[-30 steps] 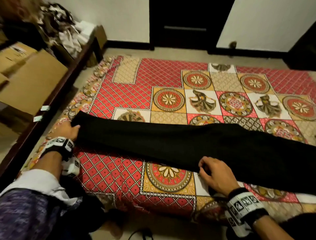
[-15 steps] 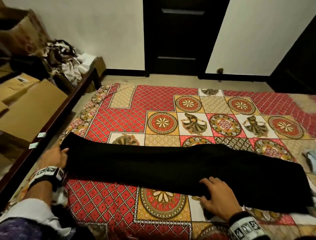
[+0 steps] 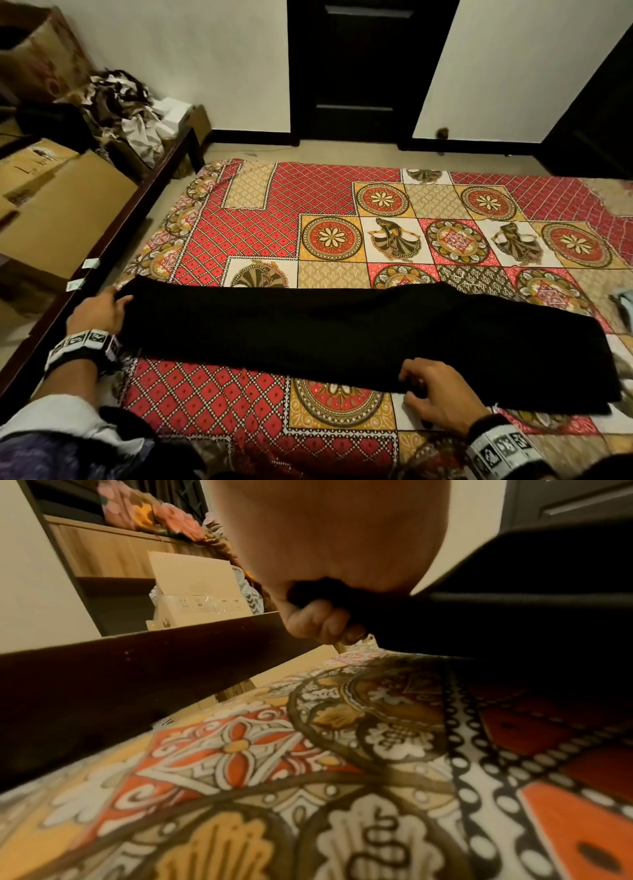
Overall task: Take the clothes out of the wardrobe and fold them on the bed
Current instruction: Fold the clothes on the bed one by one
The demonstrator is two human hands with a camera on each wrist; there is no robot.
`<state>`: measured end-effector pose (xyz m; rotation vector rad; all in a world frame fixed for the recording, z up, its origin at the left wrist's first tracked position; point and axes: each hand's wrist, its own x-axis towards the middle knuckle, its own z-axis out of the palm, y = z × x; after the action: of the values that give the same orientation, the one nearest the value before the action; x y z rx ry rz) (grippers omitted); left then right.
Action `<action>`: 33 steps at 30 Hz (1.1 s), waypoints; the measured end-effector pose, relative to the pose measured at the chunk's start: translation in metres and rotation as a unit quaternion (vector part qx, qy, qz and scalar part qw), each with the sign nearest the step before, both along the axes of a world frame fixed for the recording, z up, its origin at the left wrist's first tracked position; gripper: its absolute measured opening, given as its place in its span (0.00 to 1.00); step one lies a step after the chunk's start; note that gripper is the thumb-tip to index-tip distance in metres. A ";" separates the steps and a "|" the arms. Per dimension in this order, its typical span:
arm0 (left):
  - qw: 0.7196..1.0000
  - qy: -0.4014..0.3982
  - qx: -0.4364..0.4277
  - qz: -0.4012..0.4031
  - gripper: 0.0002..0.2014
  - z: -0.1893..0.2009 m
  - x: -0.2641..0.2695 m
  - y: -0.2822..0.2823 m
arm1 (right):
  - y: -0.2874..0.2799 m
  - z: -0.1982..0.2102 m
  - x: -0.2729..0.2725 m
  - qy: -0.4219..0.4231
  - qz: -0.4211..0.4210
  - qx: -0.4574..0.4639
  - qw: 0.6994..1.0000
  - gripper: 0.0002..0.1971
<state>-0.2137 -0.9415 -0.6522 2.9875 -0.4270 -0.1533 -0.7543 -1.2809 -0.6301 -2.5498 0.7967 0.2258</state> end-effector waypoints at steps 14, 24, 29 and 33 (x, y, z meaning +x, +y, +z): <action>0.857 -0.009 -0.141 -0.496 0.25 0.028 -0.192 -0.183 | -0.124 0.017 -0.064 0.092 -0.295 -0.136 0.941 0.29; 0.929 0.030 0.047 -0.365 0.42 -0.044 -0.160 -0.158 | -0.168 0.028 -0.108 0.190 -0.343 -0.142 0.909 0.25; 0.872 -0.009 -0.053 -0.487 0.39 -0.016 -0.238 -0.201 | -0.179 0.029 -0.099 0.045 -0.270 -0.162 0.948 0.43; 0.819 0.046 -0.078 -0.566 0.40 -0.007 -0.339 -0.277 | -0.185 0.004 -0.109 0.210 -0.281 -0.036 0.936 0.51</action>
<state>-0.5532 -1.2190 -0.6587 2.1283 -1.9913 -0.3235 -0.8633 -1.4658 -0.6261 -2.2388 1.6791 0.5671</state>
